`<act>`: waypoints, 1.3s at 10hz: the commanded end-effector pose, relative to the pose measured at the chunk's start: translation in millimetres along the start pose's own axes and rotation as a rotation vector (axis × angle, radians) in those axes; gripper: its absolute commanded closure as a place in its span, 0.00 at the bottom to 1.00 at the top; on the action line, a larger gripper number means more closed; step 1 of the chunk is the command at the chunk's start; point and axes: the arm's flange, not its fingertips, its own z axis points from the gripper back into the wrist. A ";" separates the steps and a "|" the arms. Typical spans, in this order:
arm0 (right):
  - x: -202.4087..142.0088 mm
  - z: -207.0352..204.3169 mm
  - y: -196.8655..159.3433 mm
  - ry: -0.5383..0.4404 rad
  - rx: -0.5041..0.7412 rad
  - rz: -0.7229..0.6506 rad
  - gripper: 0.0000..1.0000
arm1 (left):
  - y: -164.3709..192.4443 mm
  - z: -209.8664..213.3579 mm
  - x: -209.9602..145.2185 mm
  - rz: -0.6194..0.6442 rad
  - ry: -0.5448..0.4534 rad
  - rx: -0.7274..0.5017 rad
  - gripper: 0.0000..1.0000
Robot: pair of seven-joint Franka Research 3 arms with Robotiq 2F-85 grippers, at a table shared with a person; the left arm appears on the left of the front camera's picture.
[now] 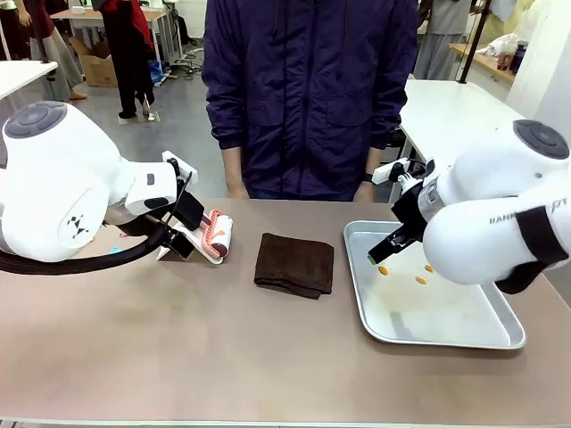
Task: Clean the surface of the table.
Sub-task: Hold the Lint Roller with your left hand and the towel with your right hand.
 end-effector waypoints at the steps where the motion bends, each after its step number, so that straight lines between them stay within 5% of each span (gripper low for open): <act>1: 10.7 29.0 -10.7 0.091 0.122 -0.191 0.00 | 13.2 32.0 -17.8 -0.051 0.183 -0.170 0.00; 3: 16.6 59.6 -12.3 0.220 0.267 -0.275 0.00 | 17.5 65.5 -25.2 0.037 0.282 -0.280 0.00; 5: 8.5 92.1 -26.9 0.223 0.529 -0.300 0.00 | 39.5 105.8 -33.7 0.216 0.131 -0.394 0.00; 8: -47.8 136.8 -87.9 0.107 0.746 -0.557 0.00 | 112.0 157.2 -83.9 0.569 -0.048 -0.576 0.00; 13: -177.7 149.8 -195.0 -0.160 0.856 -0.964 0.00 | 203.7 174.5 -223.6 0.913 -0.377 -0.760 0.00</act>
